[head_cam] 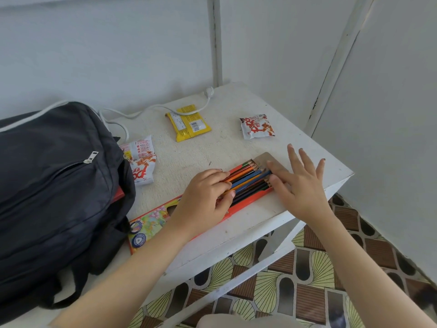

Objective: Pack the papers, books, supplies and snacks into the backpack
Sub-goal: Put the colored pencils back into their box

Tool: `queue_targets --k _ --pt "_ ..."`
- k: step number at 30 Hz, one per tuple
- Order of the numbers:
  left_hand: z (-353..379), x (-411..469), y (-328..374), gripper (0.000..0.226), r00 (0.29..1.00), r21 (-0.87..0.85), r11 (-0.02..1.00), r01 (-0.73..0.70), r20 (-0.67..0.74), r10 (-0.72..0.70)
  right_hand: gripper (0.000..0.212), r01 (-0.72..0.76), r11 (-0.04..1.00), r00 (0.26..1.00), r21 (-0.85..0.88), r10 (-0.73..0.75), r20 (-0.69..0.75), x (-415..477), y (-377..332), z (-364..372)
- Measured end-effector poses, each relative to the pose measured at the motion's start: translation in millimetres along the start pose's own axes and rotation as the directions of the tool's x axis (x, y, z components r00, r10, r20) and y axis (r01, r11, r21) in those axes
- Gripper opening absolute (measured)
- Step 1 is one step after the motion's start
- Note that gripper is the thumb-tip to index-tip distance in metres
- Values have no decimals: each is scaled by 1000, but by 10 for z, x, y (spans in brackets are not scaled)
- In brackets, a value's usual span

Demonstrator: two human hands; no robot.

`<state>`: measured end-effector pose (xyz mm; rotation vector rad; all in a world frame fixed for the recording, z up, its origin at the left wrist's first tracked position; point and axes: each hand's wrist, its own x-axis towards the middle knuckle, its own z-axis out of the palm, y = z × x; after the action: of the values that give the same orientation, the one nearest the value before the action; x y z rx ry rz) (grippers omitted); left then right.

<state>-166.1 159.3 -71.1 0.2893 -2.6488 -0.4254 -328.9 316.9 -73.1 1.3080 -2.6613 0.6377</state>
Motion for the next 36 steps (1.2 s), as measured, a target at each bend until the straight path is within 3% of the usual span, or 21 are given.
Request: queue_targets --k 11,18,32,36 --pt "-59 60 -87 38 999 38 998 -45 11 44 66 -12 997 987 -83 24 156 -93 37 -27" --pt "-44 57 -82 47 995 116 991 -68 84 59 67 -37 988 987 -149 59 146 -106 10 2" --pt "25 -58 -78 38 996 -2 998 -59 69 59 71 -69 983 988 -170 91 126 -144 -49 71" --pt "7 -15 -77 35 1000 -73 997 -14 -2 14 68 -53 982 987 -180 79 141 -125 -73 54"
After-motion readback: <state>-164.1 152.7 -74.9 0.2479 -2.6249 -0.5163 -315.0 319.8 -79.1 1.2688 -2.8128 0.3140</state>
